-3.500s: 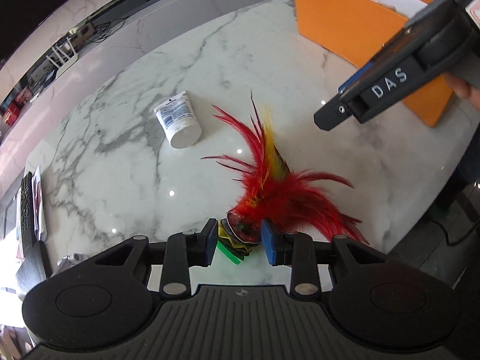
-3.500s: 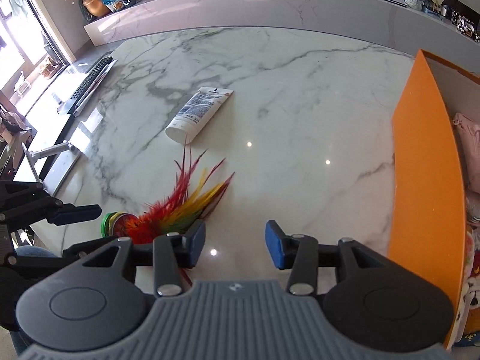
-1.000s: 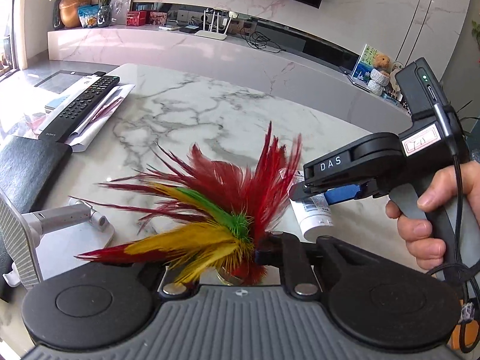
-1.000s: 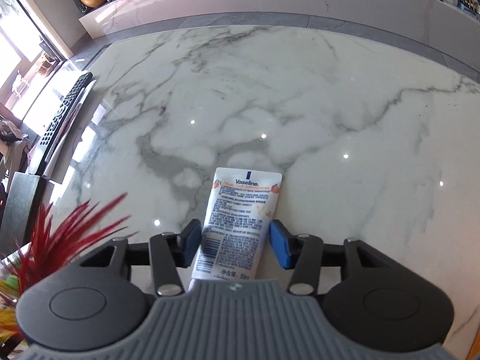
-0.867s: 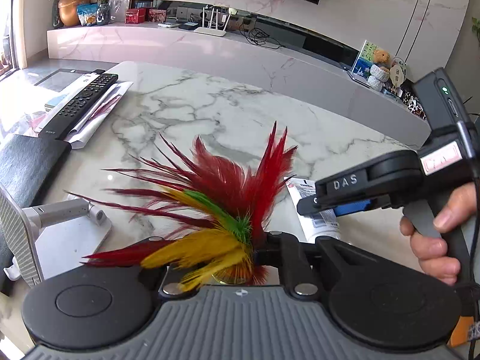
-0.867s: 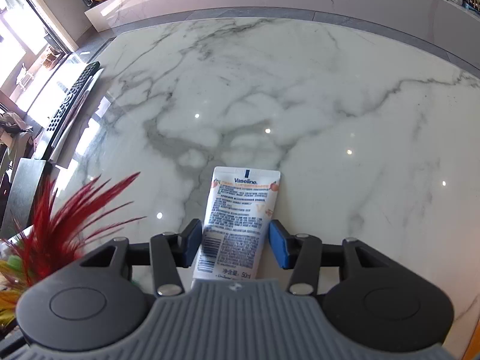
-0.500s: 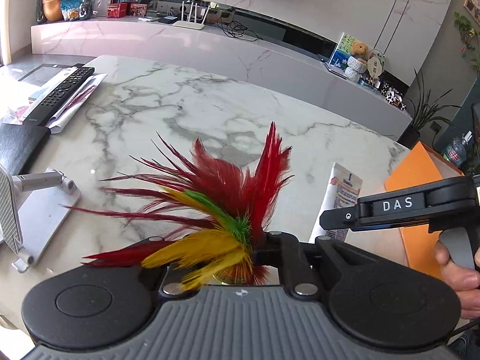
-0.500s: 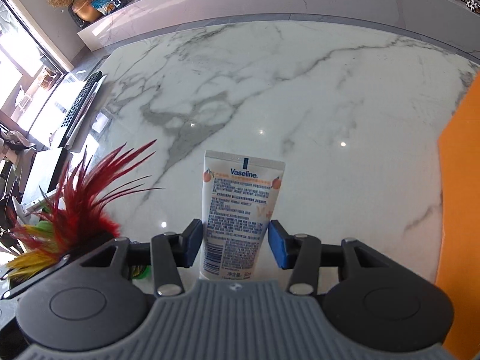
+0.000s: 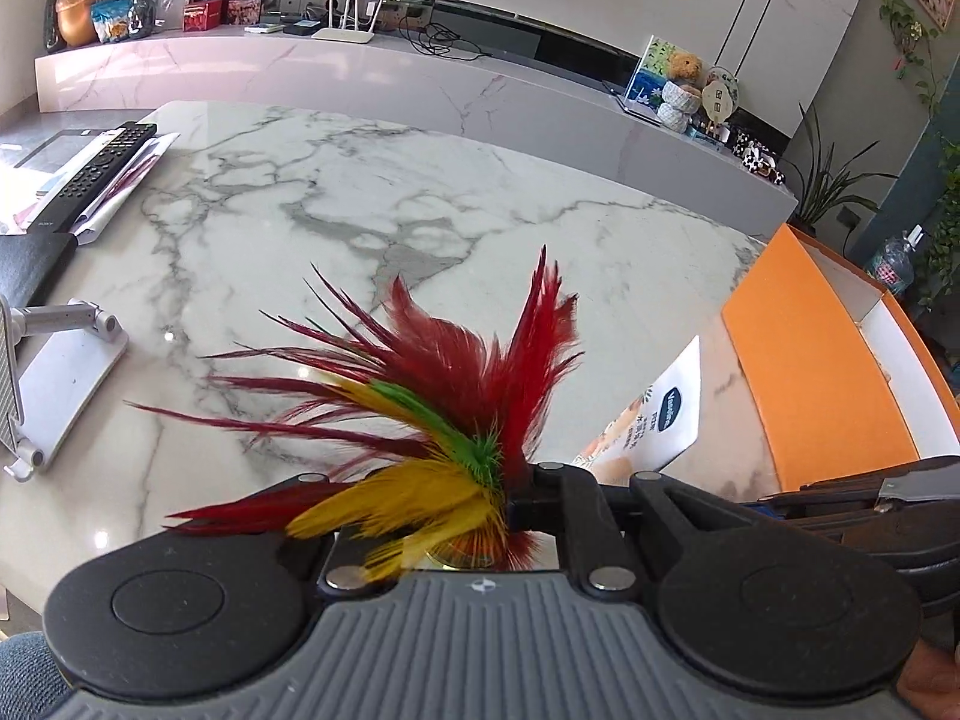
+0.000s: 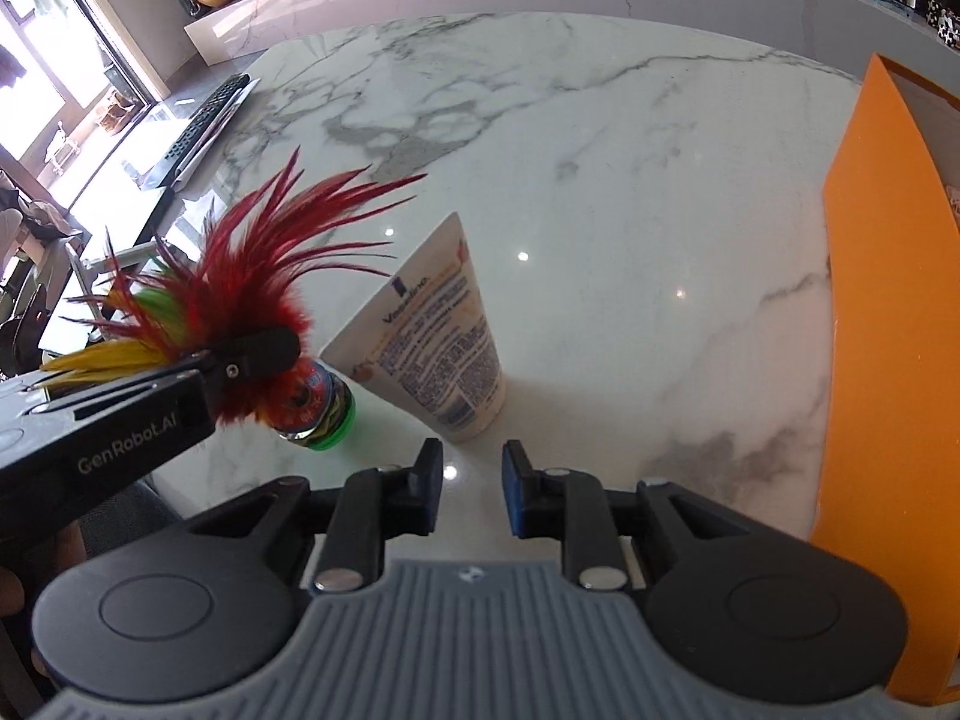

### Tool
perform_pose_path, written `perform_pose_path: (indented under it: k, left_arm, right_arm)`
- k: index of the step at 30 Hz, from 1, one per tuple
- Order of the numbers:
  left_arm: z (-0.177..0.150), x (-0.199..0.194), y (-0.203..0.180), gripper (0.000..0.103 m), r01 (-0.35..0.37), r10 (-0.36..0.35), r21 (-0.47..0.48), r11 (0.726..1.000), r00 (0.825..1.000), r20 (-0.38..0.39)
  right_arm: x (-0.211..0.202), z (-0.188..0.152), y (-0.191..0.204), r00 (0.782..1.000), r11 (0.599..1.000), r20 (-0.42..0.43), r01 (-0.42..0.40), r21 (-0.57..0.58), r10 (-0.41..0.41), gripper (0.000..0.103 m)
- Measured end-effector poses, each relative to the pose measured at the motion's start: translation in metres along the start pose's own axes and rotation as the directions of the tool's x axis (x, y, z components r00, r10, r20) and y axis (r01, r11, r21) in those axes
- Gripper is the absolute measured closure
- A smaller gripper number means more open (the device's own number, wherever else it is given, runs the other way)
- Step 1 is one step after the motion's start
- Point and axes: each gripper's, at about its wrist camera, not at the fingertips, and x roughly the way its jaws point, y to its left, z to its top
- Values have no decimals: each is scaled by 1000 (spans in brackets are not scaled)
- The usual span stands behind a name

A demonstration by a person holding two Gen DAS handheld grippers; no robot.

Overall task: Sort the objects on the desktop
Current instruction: 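Grasp the white Vaseline tube with the right tool, then lift the Vaseline tube with right tool while left tool holds the shuttlecock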

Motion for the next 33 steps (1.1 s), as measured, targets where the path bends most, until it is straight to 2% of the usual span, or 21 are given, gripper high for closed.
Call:
perform_pose_path:
  k: [3, 6, 14, 24, 28, 33]
  left_arm:
    - [0, -2, -3, 88, -4, 4, 11, 1000, 1000, -2]
    - [-1, -4, -6, 88, -8, 8, 24, 1000, 1000, 2]
    - [1, -15, -5, 88, -42, 42, 37, 998, 999, 21]
    - [7, -32, -11, 88, -51, 48, 66, 996, 997, 56]
    - [8, -33, -14, 88, -56, 52, 72, 996, 997, 54]
    - [8, -34, -17, 88, -55, 50, 85, 995, 997, 55]
  right_arm:
    - [-8, -4, 3, 1000, 1000, 19, -8, -20, 9, 77]
    - [-22, -6, 8, 998, 999, 58, -32, -27, 34, 70]
    - [-60, 10, 26, 981, 998, 188, -46, -43, 53, 56]
    - [-38, 28, 28, 987, 1000, 156, 20, 16, -23, 57]
    - [-36, 26, 25, 989, 999, 142, 28, 26, -31, 64]
    - [-35, 24, 23, 991, 999, 132, 34, 19, -36, 78]
